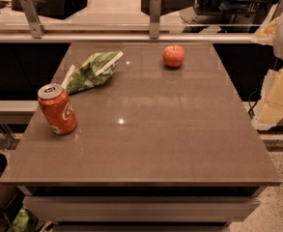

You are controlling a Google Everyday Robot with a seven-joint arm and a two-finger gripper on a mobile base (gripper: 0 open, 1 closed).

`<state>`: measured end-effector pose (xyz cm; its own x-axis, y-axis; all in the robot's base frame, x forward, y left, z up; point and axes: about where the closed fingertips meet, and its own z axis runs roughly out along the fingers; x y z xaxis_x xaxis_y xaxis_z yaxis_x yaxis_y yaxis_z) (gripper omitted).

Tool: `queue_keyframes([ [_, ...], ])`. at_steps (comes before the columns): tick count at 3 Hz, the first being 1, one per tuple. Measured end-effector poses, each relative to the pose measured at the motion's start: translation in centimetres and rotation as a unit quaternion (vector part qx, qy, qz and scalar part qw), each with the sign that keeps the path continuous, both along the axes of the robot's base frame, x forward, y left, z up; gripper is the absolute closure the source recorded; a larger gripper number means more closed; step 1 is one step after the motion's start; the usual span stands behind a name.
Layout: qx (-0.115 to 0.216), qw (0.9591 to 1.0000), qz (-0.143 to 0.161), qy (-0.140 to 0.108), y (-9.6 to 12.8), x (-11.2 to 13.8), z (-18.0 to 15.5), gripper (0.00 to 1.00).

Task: Move apple near coke can

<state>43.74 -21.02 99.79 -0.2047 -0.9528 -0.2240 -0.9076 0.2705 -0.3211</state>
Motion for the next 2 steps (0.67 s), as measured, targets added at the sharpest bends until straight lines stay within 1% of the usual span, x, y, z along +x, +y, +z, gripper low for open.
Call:
queue_keyframes([
  [1, 0.0, 1.0, 0.0, 0.0, 0.0, 0.0, 0.0, 0.0],
  [2, 0.01, 0.9999, -0.009, -0.009, -0.09, 0.61, 0.31, 0.0],
])
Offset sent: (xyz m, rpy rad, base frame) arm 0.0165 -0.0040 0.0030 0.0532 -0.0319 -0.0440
